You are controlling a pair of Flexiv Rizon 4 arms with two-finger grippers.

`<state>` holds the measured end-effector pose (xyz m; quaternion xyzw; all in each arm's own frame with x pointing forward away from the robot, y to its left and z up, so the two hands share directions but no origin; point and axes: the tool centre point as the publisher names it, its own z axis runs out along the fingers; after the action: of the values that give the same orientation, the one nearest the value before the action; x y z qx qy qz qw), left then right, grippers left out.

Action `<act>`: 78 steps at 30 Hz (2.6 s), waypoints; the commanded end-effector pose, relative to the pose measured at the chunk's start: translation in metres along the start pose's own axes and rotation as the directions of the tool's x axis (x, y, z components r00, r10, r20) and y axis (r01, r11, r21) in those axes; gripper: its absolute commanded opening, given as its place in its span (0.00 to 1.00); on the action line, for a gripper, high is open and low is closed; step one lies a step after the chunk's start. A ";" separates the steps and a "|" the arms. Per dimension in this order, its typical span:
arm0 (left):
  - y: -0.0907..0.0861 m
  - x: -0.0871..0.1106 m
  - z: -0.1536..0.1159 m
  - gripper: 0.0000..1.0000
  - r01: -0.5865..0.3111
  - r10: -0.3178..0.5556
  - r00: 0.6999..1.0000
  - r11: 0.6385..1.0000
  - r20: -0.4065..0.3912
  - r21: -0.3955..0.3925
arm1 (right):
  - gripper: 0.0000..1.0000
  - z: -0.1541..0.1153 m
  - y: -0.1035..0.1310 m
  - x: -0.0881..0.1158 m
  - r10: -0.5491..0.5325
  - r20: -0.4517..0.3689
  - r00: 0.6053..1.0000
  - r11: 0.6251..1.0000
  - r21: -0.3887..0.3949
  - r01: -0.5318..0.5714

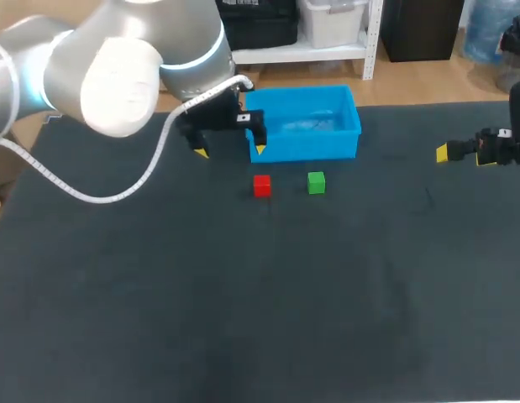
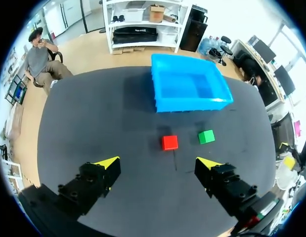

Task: Use the left arm to pick the red cube and place it into the blue plastic box first, then use the right arm to grasp the green cube and put it into the same blue plastic box after the first action is fully finished.

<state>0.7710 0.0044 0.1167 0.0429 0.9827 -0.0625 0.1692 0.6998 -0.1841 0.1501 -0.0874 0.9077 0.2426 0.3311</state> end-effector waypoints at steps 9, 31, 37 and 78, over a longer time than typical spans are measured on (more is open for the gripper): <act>-0.017 -0.017 0.011 1.00 -0.038 0.038 0.999 0.999 -0.014 -0.004 | 1.00 0.000 0.000 0.000 -0.001 -0.001 1.000 1.000 -0.001 0.001; -0.019 -0.019 0.022 1.00 0.027 -0.041 0.993 0.992 -0.106 -0.126 | 1.00 0.000 0.000 0.000 -0.001 -0.001 1.000 1.000 -0.001 0.001; -0.020 -0.018 0.023 1.00 0.057 -0.071 0.992 0.991 -0.109 -0.125 | 1.00 0.000 0.000 0.000 -0.001 -0.001 1.000 1.000 -0.001 0.001; -0.024 -0.018 0.022 1.00 0.045 -0.057 0.992 0.993 -0.110 -0.114 | 1.00 0.000 0.000 0.000 -0.001 -0.001 1.000 1.000 -0.001 0.001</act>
<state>0.7919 -0.0210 0.1031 0.0094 0.9934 -0.0092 0.1141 0.6998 -0.1841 0.1501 -0.0875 0.9077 0.2426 0.3311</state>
